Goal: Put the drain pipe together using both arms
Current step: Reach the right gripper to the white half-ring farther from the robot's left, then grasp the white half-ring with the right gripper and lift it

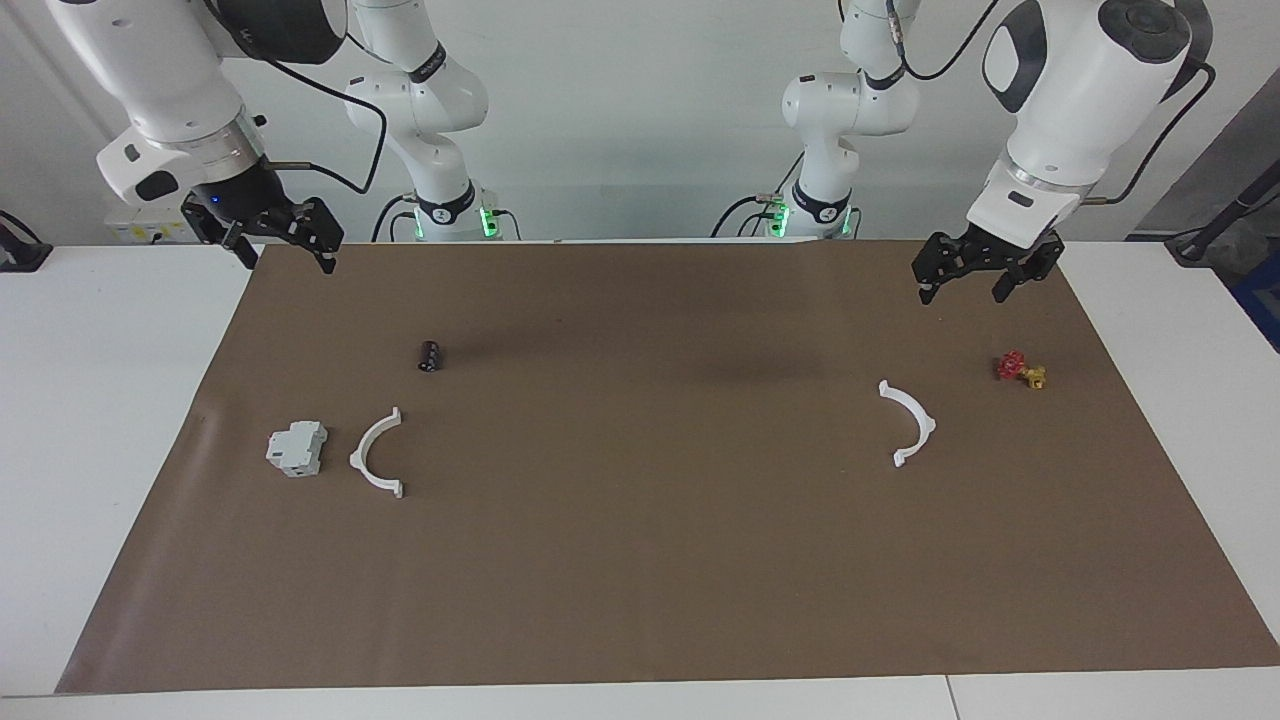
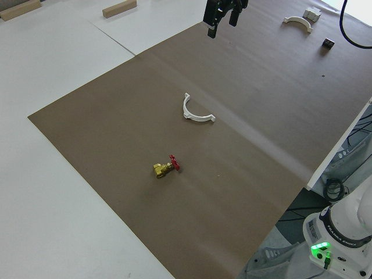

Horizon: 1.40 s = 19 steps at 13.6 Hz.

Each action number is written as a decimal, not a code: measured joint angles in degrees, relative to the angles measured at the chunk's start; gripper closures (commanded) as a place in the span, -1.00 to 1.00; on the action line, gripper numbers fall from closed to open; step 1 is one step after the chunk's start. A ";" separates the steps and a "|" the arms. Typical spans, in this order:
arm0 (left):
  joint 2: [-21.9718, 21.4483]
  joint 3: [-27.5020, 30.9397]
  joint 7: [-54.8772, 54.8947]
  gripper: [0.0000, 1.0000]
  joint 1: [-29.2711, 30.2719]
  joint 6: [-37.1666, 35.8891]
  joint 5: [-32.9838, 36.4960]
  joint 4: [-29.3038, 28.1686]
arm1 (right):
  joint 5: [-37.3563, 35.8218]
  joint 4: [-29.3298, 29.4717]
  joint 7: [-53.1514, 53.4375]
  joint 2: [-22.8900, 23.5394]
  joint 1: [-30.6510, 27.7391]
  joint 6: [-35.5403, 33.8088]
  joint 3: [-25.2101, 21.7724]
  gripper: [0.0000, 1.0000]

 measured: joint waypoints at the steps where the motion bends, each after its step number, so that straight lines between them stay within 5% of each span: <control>1: 0.00 0.09 0.00 -1.00 0.01 0.00 0.00 0.00 | 0.00 0.00 0.00 0.00 -0.03 0.00 0.00 -1.00; 5: -0.02 0.74 0.00 -1.00 0.08 0.00 0.00 0.00 | 0.05 -0.41 0.00 -0.12 -0.16 0.61 0.00 -1.00; 11: -0.37 0.81 0.00 -1.00 0.08 0.00 0.00 0.00 | 0.57 -19.69 -5.04 -1.95 -0.10 26.28 0.15 -1.00; 19: -0.40 0.81 -0.01 -1.00 0.08 0.00 0.00 0.00 | 9.15 -23.55 -31.01 16.30 -2.28 48.25 -0.17 -1.00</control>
